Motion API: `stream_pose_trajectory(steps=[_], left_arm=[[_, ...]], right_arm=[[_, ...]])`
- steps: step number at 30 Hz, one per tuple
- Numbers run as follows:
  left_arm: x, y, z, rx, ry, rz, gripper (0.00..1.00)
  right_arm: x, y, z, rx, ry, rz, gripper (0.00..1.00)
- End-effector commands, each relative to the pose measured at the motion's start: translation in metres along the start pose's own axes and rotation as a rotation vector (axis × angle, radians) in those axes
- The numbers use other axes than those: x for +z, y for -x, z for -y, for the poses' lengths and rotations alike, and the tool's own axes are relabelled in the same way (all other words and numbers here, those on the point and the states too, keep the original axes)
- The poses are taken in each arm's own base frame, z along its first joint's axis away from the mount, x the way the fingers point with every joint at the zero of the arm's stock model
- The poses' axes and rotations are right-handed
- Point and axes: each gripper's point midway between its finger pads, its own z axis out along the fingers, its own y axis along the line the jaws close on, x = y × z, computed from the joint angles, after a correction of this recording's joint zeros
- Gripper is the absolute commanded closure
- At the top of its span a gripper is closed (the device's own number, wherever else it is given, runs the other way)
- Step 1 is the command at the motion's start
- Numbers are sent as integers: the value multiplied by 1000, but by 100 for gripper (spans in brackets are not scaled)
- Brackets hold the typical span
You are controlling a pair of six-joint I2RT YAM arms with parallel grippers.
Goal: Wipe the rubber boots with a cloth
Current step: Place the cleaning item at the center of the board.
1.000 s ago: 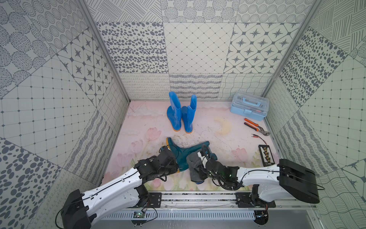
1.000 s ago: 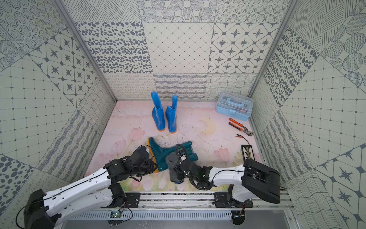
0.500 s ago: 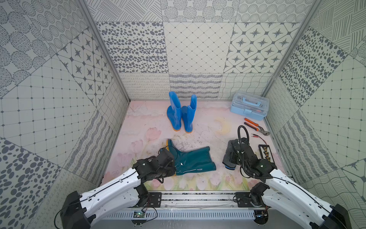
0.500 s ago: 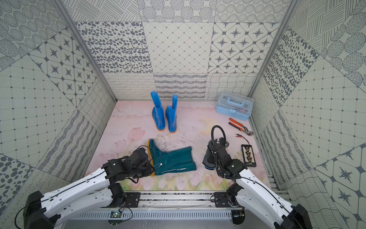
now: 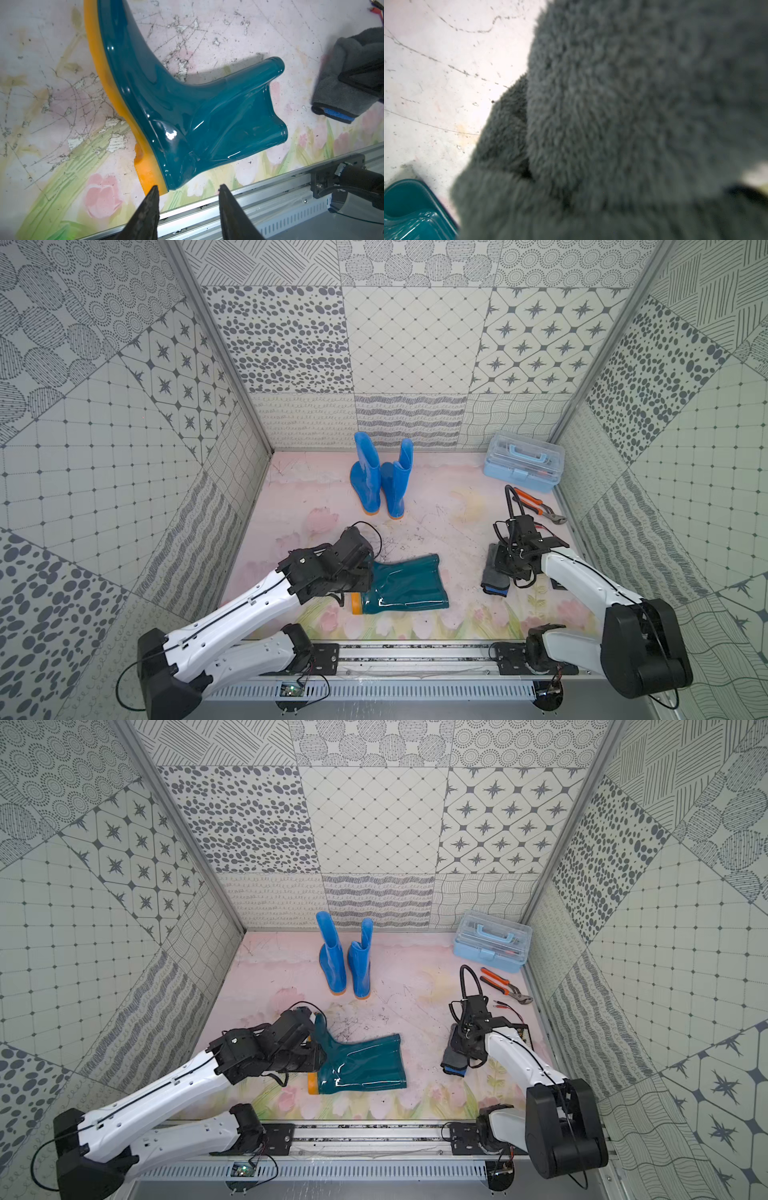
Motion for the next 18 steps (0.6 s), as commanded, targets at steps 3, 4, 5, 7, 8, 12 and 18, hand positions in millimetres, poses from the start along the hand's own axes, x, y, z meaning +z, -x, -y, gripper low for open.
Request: stream_pose_trajectory(steps=[3,4,5,7,8,12,18], left_arm=[[11,20,48,377,57,1,53],[15,21,60,429,65,1,53],[22,19,73,493,75,-9,53],[37,13,97,591,84,-32,53],[46,8,108,635,84,-47,53],[82,-25,145,819,81,-99,47],[124,-73,171,1016,131,-156,38]], right_arm=[[-20,2,-18,-38,111,7,27],[-24,3,-20,-38,123,14,26],[-28,3,-22,-39,139,20,25],[-36,3,-25,-39,156,31,24],[-39,3,-26,-38,162,34,24],[-52,4,-24,-35,137,54,20],[-54,-1,-21,-57,77,21,5]])
